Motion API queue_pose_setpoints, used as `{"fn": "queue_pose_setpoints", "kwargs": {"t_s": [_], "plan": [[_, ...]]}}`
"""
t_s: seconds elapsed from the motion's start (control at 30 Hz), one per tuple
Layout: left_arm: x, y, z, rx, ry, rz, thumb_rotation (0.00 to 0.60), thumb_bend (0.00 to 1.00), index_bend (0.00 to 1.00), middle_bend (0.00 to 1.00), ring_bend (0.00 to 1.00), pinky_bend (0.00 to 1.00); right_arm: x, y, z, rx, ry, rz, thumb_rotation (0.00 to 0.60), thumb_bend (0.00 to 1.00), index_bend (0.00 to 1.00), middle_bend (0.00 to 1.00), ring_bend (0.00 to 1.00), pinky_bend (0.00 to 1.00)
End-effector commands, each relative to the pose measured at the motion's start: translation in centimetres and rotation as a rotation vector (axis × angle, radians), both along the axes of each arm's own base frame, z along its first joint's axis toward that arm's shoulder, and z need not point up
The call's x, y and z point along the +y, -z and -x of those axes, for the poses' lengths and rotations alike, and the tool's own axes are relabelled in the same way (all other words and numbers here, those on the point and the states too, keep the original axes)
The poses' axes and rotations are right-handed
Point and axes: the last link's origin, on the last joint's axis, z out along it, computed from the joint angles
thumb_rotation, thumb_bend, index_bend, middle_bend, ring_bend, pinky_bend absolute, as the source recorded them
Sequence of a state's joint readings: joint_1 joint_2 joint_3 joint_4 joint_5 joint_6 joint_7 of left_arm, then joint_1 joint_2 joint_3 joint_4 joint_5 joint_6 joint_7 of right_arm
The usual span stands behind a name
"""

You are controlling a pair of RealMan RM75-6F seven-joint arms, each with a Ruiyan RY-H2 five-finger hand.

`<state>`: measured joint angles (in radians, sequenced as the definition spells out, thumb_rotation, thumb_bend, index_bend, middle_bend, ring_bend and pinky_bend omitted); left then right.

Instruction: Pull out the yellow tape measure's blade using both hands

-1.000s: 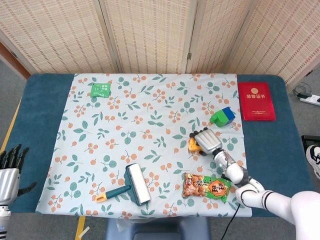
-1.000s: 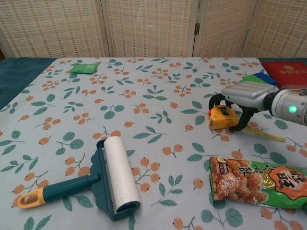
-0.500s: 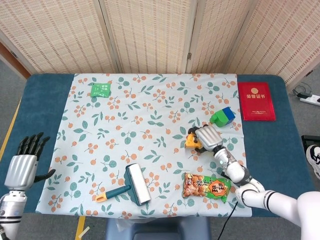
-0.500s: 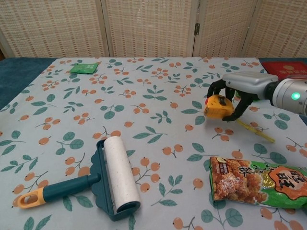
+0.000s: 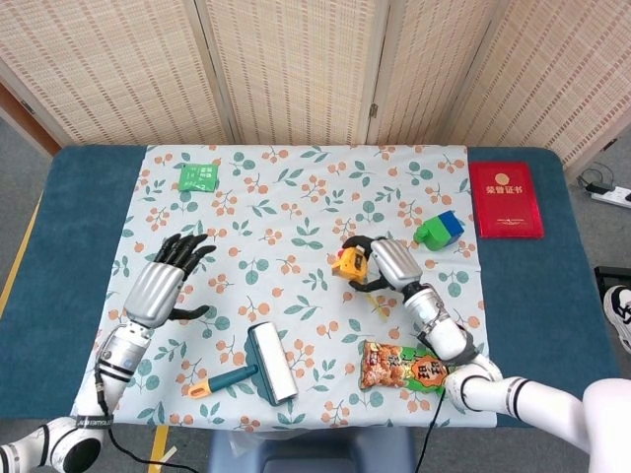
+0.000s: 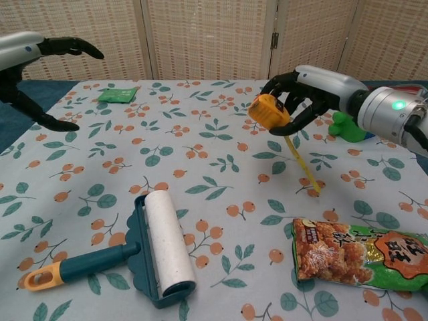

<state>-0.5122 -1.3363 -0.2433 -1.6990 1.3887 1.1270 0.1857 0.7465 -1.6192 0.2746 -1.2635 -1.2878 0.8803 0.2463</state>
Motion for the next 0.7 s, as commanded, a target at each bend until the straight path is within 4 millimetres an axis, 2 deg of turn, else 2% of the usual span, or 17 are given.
{"fn": "queue_pose_setpoints", "kwargs": {"t_s": [0.03,0.33,0.7], "plan": [[1.1,1.1,-1.8,-0.013,0.018,0.027,0.600,0.20,0.16,0.11,0.09,0.01,-0.4,1.3,-1.8,-0.103,-0.014,0.003,0.600,0.41,0.57,0.52,0.51,0.32],[2.2,2.0,-5.1,-0.065,0.041,0.027,0.600,0.19,0.03,0.09,0.05,0.00,-1.0,4.4,-4.0,-0.245,-0.055,-0.008,0.600,0.41,0.57,0.53,0.52,0.33],[3.1,3.4,-7.1,-0.072,0.039,0.040,0.600,0.19,0.02,0.09,0.05,0.01,-1.3,6.4,-5.4,-0.359,-0.093,-0.007,0.600,0.41,0.57,0.53,0.52,0.35]]}}
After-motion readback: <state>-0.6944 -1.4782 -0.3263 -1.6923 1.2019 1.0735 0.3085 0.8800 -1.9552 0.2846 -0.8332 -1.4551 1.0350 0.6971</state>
